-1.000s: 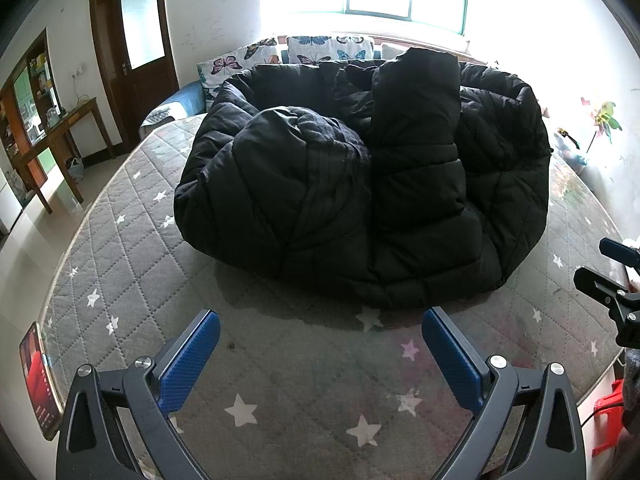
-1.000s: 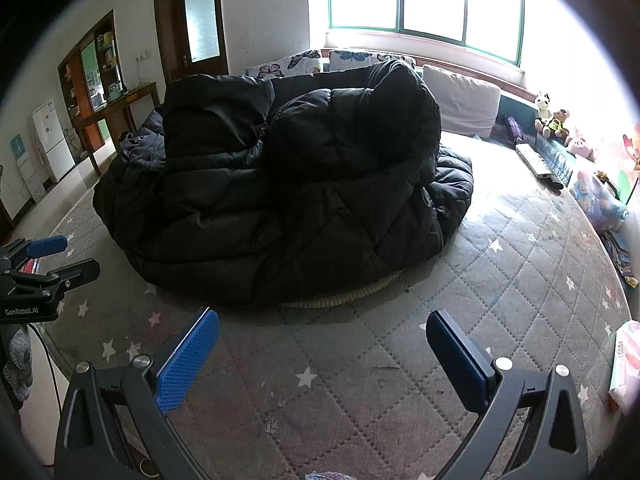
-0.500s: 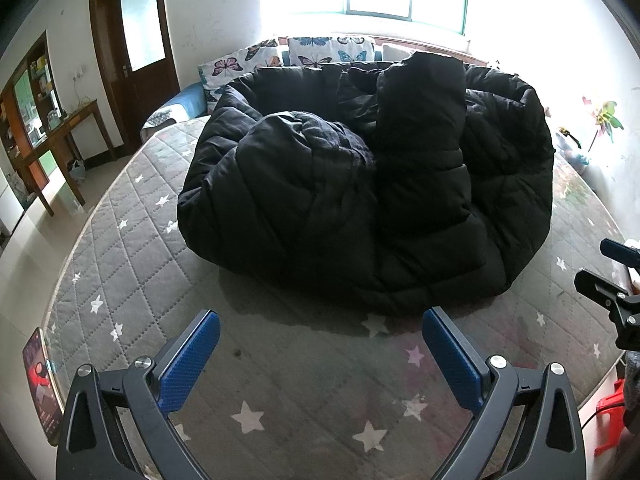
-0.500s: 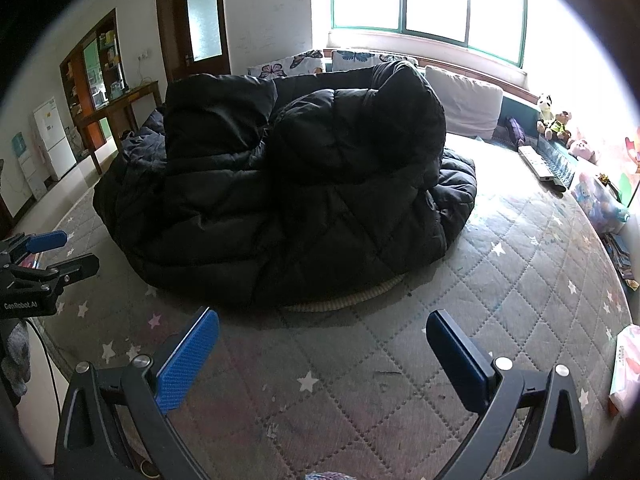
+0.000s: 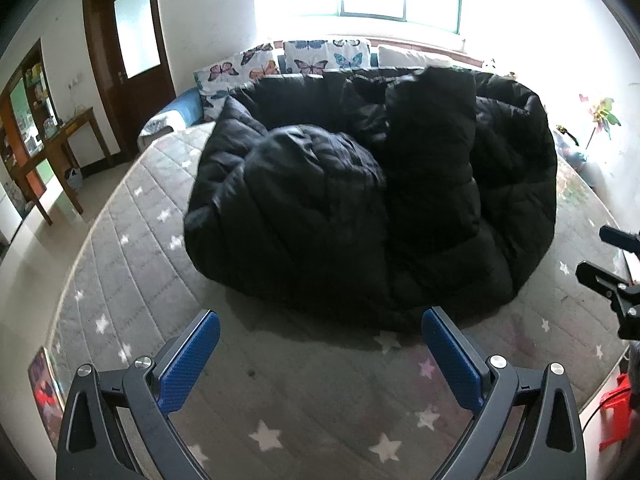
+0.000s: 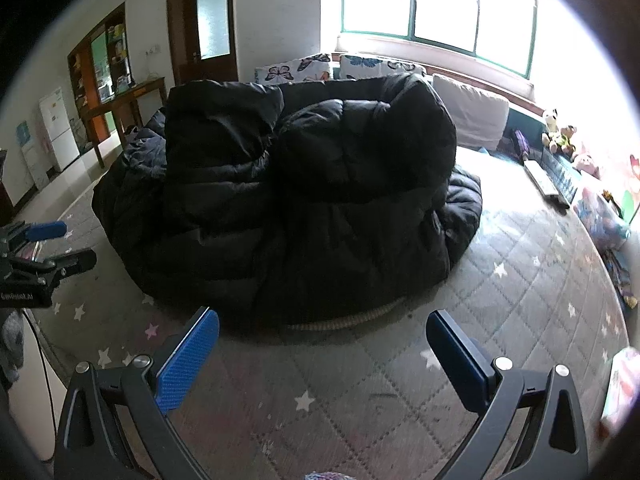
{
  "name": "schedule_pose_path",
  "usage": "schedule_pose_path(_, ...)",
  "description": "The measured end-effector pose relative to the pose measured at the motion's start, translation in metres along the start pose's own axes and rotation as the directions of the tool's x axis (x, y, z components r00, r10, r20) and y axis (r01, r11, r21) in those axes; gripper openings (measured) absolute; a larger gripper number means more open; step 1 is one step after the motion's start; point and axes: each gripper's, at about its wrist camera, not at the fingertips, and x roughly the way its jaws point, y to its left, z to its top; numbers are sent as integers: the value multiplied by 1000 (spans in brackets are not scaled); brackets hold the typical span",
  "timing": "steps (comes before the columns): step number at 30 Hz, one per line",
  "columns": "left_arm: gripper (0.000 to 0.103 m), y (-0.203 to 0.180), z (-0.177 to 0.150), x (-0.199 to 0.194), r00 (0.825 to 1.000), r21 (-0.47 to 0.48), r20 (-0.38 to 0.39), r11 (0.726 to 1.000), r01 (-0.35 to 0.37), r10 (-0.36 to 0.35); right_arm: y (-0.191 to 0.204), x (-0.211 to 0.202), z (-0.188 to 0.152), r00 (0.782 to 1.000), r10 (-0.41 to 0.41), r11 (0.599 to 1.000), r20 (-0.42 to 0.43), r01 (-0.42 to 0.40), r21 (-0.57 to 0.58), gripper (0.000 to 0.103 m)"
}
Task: Fold large clothes
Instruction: 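Grasp the black puffer jacket with the left gripper while the right gripper grasps it too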
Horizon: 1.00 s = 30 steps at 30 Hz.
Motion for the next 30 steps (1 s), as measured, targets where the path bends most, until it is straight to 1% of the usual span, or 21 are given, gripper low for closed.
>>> schedule_pose_path(2,103,6,7,-1,1000,13,18,1000,-11,11,0,-2,9,1000,11,1000,16,-11,-25,103)
schedule_pose_path(5,103,15,21,-2,999,20,38,1000,-8,8,-3,-2,24,999,24,998,37,-22,-53,103)
schedule_pose_path(9,103,26,43,2,999,38,42,999,16,-17,-5,4,43,998,27,993,51,-21,-117,103)
schedule_pose_path(11,103,28,56,5,998,66,45,997,40,-43,-6,10,54,998,8,986,56,1,-166,103)
schedule_pose_path(15,103,31,83,12,994,98,47,991,91,-96,-8,21,82,998,30,971,53,-16,-239,103)
schedule_pose_path(17,103,33,97,18,990,108,35,985,131,-136,-6,29,96,998,41,960,54,-24,-280,103)
schedule_pose_path(19,103,35,108,26,987,118,17,981,156,-159,-4,36,108,997,53,952,53,-35,-305,103)
schedule_pose_path(20,103,33,115,32,984,143,5,974,177,-179,-3,43,116,997,67,946,39,-51,-319,103)
schedule_pose_path(22,103,31,123,40,983,186,-11,966,181,-182,-1,56,127,997,72,938,18,-62,-340,103)
schedule_pose_path(23,103,29,126,44,982,202,-22,962,186,-186,1,66,134,996,84,929,-12,-83,-361,103)
schedule_pose_path(24,103,28,130,49,979,223,-40,953,206,-202,3,73,138,996,84,922,-28,-88,-376,103)
schedule_pose_path(25,103,27,132,52,976,232,-51,948,220,-214,4,78,139,996,84,917,-40,-93,-388,103)
schedule_pose_path(26,103,27,133,57,970,240,-72,939,244,-234,6,89,143,992,98,905,-80,-122,-408,103)
schedule_pose_path(27,103,27,136,62,966,246,-86,934,260,-246,6,96,144,990,100,897,-103,-134,-420,103)
schedule_pose_path(28,103,26,137,65,962,249,-92,930,271,-256,5,100,142,989,94,892,-113,-134,-431,103)
schedule_pose_path(30,103,29,140,76,955,252,-112,921,295,-275,7,116,143,979,105,872,-174,-175,-457,103)
